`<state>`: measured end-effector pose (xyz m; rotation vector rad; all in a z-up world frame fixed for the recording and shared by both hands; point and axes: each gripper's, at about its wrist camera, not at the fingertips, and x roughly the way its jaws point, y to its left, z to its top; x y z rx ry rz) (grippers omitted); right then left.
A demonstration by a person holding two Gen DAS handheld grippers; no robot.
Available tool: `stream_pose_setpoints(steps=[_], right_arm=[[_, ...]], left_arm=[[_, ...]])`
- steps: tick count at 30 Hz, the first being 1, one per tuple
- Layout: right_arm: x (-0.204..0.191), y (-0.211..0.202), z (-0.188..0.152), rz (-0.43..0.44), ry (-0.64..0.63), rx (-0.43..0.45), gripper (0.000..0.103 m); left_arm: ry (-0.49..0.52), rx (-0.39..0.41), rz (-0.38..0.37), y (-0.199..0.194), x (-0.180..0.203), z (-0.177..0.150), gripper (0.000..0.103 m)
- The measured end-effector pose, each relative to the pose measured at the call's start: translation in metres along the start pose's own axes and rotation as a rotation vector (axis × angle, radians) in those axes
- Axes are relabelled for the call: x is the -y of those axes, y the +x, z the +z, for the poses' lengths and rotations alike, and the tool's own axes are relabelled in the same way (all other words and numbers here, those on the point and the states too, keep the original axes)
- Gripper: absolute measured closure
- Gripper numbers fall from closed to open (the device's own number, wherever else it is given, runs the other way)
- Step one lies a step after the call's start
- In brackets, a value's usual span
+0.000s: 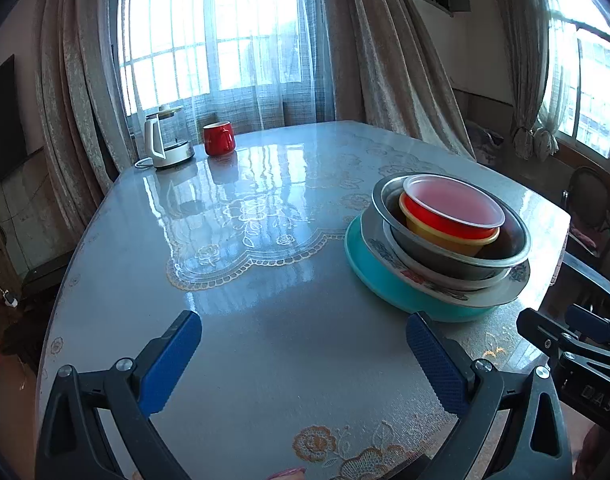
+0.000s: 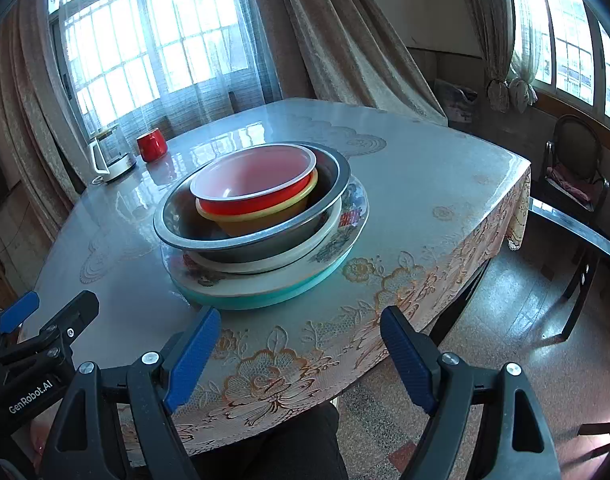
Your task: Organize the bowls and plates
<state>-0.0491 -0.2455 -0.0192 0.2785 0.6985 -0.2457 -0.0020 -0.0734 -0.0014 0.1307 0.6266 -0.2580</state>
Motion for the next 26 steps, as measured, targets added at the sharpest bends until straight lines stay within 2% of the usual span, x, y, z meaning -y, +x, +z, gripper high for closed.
stream_pose_setpoints(steps=[17, 21, 26], right_arm=[[0.0016, 0.0018, 0.0010, -0.001, -0.004, -0.004, 0.019], [0.0020, 0.0015, 0.0009, -0.002, -0.003, -0.004, 0.019], [0.0042, 0.0030, 0.0009, -0.001, 0.004, -0.008, 0.019]], left_arm=[[0.010, 0.011, -0.018, -0.0014, -0.0006, 0.0025, 0.000], [0.004, 0.000, -0.047, 0.0002, -0.0002, 0.0024, 0.000], [0.012, -0.008, -0.042, 0.0021, 0.0046, 0.0022, 0.000]])
